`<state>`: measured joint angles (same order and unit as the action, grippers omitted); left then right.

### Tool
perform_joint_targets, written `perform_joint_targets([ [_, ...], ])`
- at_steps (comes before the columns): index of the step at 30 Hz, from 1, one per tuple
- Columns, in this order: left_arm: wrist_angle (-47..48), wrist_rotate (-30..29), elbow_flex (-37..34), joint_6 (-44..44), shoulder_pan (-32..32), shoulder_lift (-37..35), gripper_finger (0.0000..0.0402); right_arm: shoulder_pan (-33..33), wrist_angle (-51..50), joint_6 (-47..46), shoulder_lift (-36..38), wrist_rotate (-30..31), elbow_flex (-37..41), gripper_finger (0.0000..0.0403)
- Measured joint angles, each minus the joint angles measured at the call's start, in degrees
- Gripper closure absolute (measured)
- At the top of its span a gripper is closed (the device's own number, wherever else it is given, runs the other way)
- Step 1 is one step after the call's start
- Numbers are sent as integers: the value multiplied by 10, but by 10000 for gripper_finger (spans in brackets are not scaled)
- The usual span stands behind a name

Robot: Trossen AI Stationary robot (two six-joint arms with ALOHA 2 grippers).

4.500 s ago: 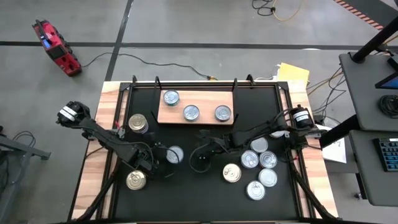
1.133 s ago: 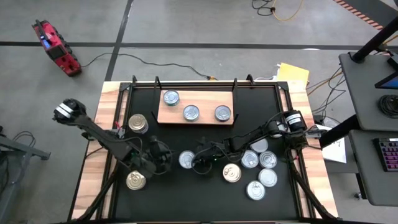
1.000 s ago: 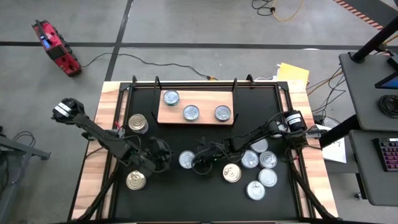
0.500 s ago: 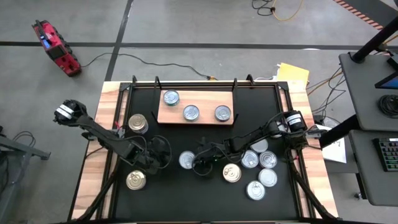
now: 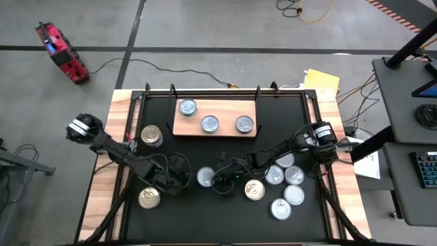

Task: Stack canned seafood by type on shelf
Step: Stack the blue tuna can on top of the other blue tuna can on the shelf

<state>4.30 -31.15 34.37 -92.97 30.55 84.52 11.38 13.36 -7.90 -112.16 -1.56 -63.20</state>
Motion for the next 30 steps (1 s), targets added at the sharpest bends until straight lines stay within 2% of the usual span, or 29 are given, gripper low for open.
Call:
perform_joint_targets([
  [30,-59,-15,0,27,0,7,168,15,12,-3,0,37,13,390],
])
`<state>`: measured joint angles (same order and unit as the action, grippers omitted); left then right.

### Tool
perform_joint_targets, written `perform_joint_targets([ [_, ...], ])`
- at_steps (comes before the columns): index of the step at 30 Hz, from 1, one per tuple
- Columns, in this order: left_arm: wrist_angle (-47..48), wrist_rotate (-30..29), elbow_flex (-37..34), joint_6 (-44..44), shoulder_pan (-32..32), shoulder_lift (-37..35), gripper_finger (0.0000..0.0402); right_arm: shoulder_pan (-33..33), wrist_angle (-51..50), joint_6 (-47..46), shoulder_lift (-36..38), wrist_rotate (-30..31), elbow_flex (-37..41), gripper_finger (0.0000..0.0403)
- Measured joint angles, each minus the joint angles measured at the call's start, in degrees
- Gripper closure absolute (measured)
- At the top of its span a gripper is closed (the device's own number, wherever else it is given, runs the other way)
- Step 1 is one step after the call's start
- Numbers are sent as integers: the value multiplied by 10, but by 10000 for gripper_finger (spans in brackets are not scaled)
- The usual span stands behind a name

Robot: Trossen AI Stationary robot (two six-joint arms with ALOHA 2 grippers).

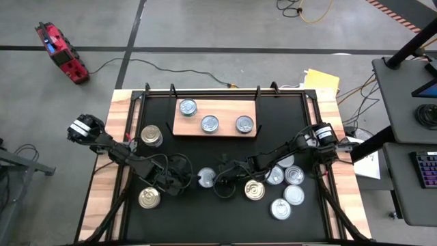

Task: Stack canned seafood by type on shelf
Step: Stack the blue tuna can on top of the other blue tuna can on the shelf

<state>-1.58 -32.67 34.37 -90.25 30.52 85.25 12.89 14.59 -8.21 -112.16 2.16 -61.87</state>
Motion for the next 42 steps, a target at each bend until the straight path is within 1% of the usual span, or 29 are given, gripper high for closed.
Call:
perform_joint_targets([
  [4,-1,-7,0,1,0,0,168,4,0,-1,0,11,0,390],
  [17,-19,-7,0,-1,0,0,168,7,-1,-3,0,17,0,390],
  [22,-27,0,0,-19,0,30,168,11,0,-2,0,24,4,390],
  [26,-55,2,0,-25,0,58,168,13,3,-2,0,26,6,390],
  [33,-108,1,0,0,0,86,168,17,3,-2,0,33,7,390],
  [38,-123,-8,0,24,0,90,170,20,1,-2,0,40,7,390],
  [40,-125,-9,0,30,0,90,174,21,1,-2,0,40,7,390],
  [42,-129,-9,0,41,0,90,188,21,2,-2,0,41,7,390],
])
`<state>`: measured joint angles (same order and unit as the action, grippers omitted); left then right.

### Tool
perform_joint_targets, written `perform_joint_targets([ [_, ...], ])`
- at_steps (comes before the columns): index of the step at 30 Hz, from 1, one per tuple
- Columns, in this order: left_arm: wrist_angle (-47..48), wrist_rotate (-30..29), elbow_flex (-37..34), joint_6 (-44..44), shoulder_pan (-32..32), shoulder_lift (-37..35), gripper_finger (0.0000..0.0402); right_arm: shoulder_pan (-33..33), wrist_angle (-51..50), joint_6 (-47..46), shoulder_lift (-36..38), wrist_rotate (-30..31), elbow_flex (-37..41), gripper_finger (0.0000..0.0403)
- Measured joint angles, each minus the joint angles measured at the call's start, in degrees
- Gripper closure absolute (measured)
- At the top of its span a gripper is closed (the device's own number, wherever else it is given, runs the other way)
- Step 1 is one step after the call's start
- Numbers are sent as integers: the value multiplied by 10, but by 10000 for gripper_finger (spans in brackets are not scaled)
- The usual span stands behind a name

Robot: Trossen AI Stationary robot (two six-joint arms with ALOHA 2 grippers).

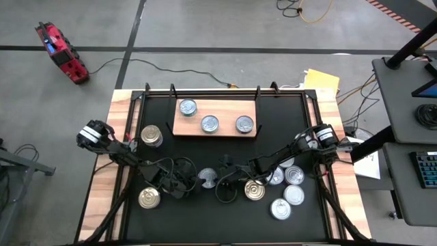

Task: Stack canned seafood by type on shelf
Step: Stack the blue tuna can on top of the other blue tuna can on the shelf

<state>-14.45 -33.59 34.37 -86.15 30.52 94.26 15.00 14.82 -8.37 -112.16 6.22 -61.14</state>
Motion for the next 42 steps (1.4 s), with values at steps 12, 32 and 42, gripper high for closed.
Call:
perform_joint_targets([
  [12,-40,-20,0,78,0,-1,282,1,7,18,1,-6,0,390],
  [32,-71,-54,-1,365,-100,-146,282,23,-195,82,172,115,7,390],
  [42,-65,149,24,390,-224,-238,282,102,-206,319,282,416,9,390],
])
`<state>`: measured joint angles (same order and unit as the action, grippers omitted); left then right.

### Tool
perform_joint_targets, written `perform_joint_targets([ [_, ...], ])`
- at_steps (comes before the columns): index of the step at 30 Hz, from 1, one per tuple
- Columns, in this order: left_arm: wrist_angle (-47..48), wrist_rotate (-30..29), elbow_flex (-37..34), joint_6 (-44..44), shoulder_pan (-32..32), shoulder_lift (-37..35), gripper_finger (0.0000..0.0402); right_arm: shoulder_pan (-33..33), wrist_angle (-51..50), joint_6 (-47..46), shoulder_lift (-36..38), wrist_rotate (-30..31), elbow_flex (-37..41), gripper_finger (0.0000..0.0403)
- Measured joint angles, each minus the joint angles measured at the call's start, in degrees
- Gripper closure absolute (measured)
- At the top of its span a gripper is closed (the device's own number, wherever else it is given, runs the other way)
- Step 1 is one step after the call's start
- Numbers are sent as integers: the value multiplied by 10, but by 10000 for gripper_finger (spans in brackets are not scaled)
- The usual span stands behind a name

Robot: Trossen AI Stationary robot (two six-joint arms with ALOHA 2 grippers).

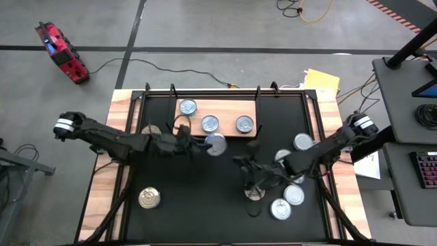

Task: Stack canned seafood by type on shelf
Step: Stack the blue tuna can on top of the other blue tuna can on the shelf

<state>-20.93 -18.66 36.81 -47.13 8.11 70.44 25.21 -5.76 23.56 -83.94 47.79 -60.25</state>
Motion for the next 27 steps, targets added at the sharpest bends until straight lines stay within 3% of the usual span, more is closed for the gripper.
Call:
perform_joint_targets([
  [2,-36,71,4,-30,-19,-9,282,5,1,102,17,8,-1,390],
  [4,-57,101,9,-59,-28,-12,282,9,6,192,25,10,-1,390],
  [8,-49,107,11,-100,-32,-11,282,11,33,312,25,18,-1,390],
  [15,-44,107,9,-121,-32,-6,282,10,65,409,20,32,-1,381],
  [19,-45,107,9,-121,-37,-5,282,10,93,424,20,32,-4,331],
  [27,-67,109,9,-139,-41,-3,282,8,103,504,13,27,-9,173],
])
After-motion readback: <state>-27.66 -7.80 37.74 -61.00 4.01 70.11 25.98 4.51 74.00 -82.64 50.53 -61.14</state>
